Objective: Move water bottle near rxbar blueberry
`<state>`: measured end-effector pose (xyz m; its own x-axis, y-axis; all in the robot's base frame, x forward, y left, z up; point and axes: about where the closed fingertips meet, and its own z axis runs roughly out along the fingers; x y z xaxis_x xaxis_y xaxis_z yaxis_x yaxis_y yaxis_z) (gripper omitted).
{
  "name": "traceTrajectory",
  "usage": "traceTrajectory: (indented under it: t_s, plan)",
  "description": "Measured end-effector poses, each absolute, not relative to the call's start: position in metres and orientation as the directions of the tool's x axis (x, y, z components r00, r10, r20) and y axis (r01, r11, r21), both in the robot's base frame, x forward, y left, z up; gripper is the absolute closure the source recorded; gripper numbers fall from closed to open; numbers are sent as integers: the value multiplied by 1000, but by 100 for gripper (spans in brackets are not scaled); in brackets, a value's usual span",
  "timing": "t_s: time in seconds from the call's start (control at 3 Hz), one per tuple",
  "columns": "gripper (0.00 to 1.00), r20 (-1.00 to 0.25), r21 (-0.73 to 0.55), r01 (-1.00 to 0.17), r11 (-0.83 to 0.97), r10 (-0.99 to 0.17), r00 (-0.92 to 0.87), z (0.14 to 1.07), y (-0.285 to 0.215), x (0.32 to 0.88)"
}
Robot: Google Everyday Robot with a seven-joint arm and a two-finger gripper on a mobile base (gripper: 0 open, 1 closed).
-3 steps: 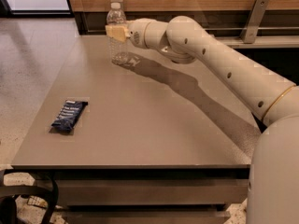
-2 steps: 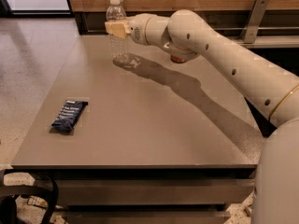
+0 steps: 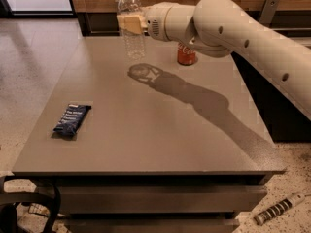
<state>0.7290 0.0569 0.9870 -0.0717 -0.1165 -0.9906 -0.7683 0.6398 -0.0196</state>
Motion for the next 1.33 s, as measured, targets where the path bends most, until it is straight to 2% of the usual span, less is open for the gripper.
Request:
traceTrajectory:
  t_s: [0.67, 1.33]
  plan:
    - [100, -991, -52, -811, 583, -132, -32, 988, 47, 661]
    - [100, -994, -56, -891, 450, -105, 9, 975, 75, 599]
